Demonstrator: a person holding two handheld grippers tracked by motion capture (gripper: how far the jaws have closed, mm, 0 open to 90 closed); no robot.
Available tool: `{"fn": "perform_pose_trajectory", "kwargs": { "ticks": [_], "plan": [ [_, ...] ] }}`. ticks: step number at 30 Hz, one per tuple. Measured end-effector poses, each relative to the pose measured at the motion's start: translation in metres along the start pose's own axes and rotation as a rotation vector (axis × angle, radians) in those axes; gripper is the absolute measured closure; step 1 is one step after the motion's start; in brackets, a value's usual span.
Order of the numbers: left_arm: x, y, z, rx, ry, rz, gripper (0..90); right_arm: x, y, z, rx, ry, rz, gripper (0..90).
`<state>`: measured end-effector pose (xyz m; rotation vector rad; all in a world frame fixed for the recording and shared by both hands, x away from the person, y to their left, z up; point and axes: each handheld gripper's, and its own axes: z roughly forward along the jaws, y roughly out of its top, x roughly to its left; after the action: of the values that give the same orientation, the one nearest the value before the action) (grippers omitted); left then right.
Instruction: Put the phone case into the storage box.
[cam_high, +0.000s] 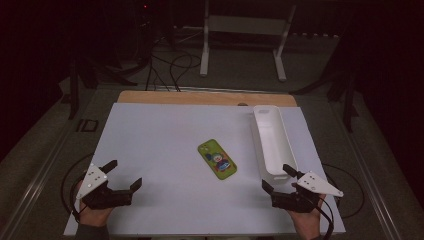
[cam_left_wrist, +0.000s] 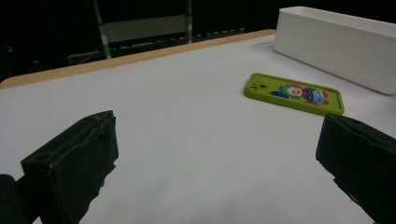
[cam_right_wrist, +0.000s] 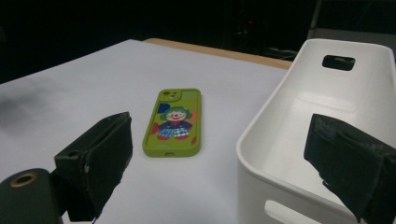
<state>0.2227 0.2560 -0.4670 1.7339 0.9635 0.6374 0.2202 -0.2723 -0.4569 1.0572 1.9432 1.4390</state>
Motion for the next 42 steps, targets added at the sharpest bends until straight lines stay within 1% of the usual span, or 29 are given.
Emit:
{"fn": "perform_pose_trajectory", "kwargs": {
  "ticks": [5, 8, 10, 17, 27, 35, 39, 42],
  "plan": [
    [0.001, 0.0, -0.001, -0.004, 0.003, -0.005, 0.0, 0.003, 0.006, 0.003, 0.01, 0.013, 0.004, 7.7],
    [0.001, 0.0, -0.001, -0.003, 0.007, -0.004, 0.0, 0.005, 0.01, 0.004, 0.016, 0.019, -0.014, 7.8],
    [0.0, 0.0, -0.001, 0.0, 0.008, 0.002, 0.0, 0.007, 0.013, 0.005, 0.021, 0.021, -0.016, 7.8],
    [-0.001, 0.0, 0.0, 0.002, 0.008, 0.003, 0.0, 0.009, 0.021, 0.012, 0.04, 0.033, -0.024, 7.7],
    [-0.001, 0.0, 0.0, 0.001, 0.007, 0.002, 0.0, 0.01, 0.033, 0.02, 0.057, 0.045, -0.013, 7.5],
    [-0.001, 0.0, 0.0, 0.001, 0.008, 0.003, 0.0, 0.011, 0.041, 0.026, 0.067, 0.051, -0.019, 7.4],
    [-0.001, 0.0, 0.001, 0.002, 0.007, 0.002, 0.0, 0.01, 0.048, 0.032, 0.092, 0.047, -0.019, 7.4],
    [-0.001, 0.0, 0.001, 0.002, 0.007, 0.003, 0.0, 0.009, 0.051, 0.035, 0.092, 0.05, -0.012, 7.4]
  ]
}}
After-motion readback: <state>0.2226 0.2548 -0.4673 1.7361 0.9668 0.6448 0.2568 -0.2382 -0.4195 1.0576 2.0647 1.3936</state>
